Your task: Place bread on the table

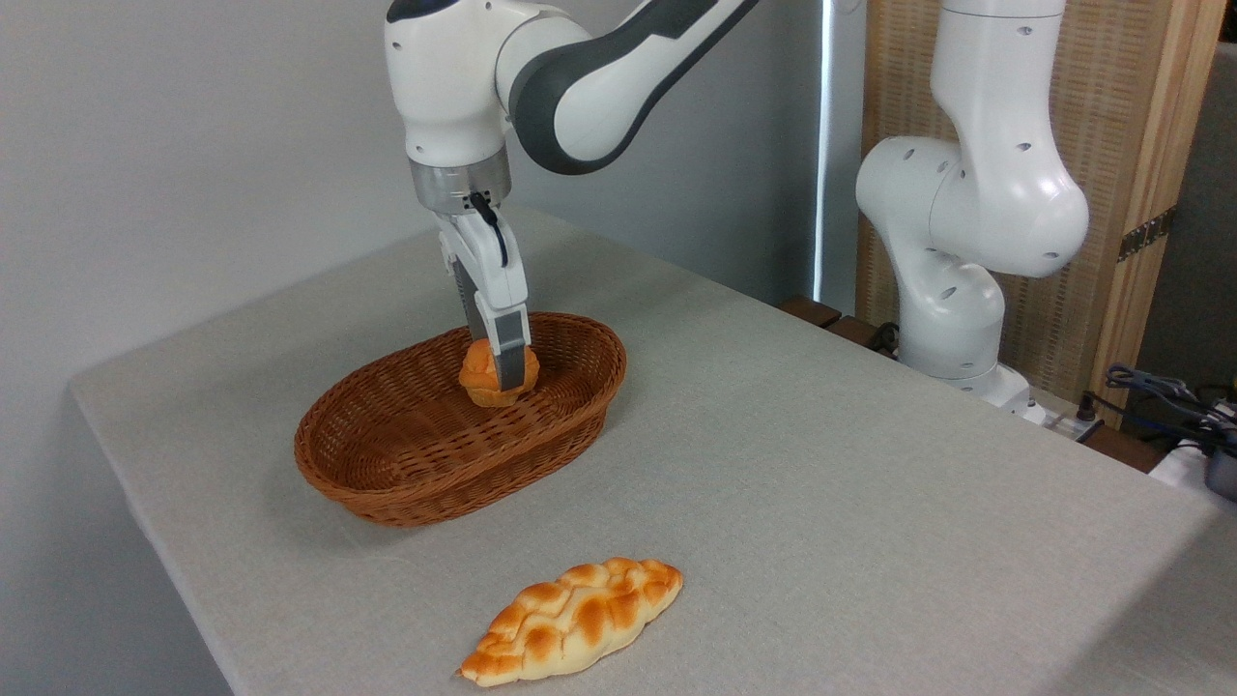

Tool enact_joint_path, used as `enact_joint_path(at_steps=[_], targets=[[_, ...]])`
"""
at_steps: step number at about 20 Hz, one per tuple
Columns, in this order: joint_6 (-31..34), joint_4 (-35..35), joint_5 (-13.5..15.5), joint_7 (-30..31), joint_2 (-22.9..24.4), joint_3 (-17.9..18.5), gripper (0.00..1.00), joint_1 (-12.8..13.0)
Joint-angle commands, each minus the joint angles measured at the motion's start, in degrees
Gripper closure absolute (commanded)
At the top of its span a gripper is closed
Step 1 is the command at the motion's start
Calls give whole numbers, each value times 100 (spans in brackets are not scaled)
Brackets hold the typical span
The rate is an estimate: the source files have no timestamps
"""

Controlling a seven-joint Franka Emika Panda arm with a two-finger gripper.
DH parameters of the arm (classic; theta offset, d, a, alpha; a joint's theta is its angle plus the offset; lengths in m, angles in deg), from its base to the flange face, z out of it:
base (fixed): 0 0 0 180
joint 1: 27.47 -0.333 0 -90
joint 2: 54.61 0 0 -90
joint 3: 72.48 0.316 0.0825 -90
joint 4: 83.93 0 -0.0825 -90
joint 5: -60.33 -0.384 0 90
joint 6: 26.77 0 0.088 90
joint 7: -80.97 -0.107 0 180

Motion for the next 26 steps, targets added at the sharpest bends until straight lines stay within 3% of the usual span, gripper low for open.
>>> enact_joint_path(at_steps=[1, 2, 3, 4, 6, 26], targets=[[-148, 164, 113, -193, -31, -71, 24, -42], [-157, 164, 113, -193, -57, -71, 36, -42], [-165, 164, 113, -193, -57, -80, 55, -51], [-165, 164, 121, -193, -66, -80, 64, -42], [-165, 156, 121, -193, -84, -80, 71, -51], [-70, -45, 139, -387, -92, -10, 74, -69]])
